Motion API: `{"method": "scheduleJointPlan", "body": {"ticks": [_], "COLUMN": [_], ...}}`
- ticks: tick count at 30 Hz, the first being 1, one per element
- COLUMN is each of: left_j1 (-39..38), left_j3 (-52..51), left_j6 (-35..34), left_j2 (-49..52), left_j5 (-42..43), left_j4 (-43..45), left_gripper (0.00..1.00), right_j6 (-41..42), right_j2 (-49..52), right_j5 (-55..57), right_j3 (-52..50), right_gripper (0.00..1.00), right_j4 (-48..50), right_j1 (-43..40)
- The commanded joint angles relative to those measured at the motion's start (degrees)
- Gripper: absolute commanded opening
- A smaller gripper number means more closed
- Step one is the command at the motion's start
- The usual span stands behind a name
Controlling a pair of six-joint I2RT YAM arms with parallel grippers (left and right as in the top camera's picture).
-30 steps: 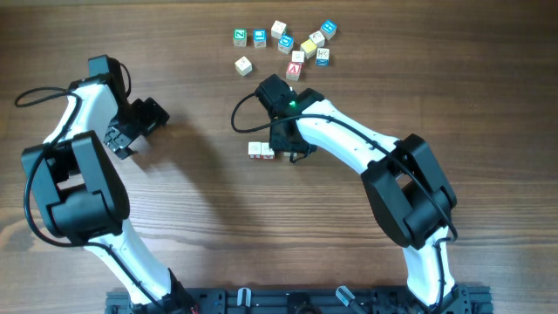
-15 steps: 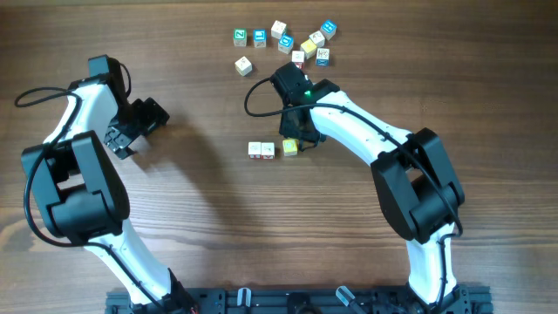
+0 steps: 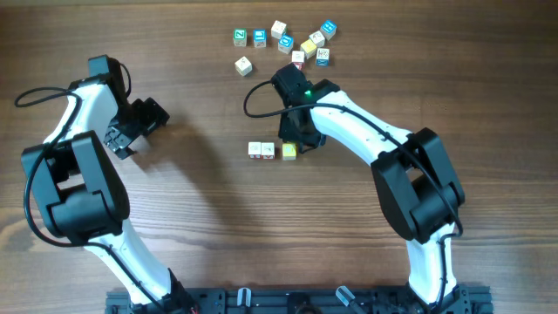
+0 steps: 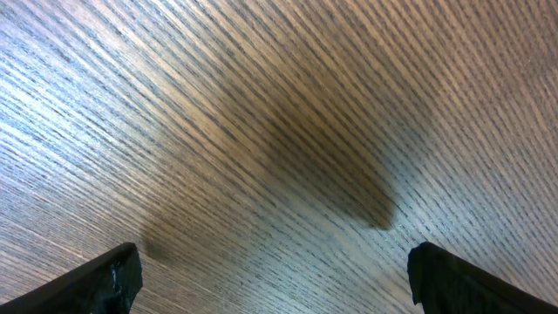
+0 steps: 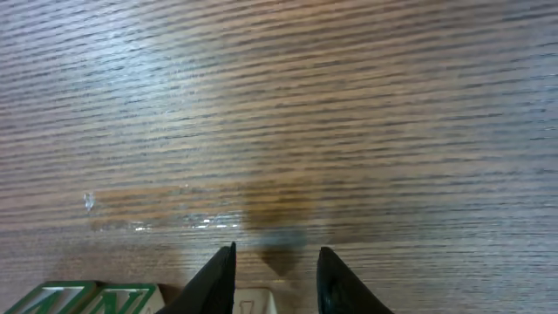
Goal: Form a horizontal line
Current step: 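Push the C block leftward against the N block with the right gripper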
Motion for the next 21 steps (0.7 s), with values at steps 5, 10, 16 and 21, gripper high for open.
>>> {"method": "scheduleJointPlan", "body": {"ticks": [5,10,16,21], "left_j1": [0.15,0.15,0.15,0.15], "left_j3": [-0.20,-0.20,-0.20,-0.20], "left_j6": [0.24,0.26,0.26,0.26], "left_j2": [0.63,0.63,0.63,0.63], "left_j5": [0.48,0.46,0.48,0.46], "left_j4": [0.00,0.00,0.00,0.00], "left_gripper": [1.00,1.00,1.00,1.00], "right_j6": [-2.62,-8.11,-7.93,-7.89], "right_j2": [-0.26,-0.26,-0.26,-0.26], "right_j5": [-2.05,-12.72,-15.10,-15.21], "right_j3": [-0.24,-0.24,-0.24,-0.24], "right_gripper": [0.27,0.11,0.11,0.10], "right_j4": [-10.01,-14.23,-11.26,-9.88], "right_j1": [-4.92,-4.63,-2.69,-2.58]}}
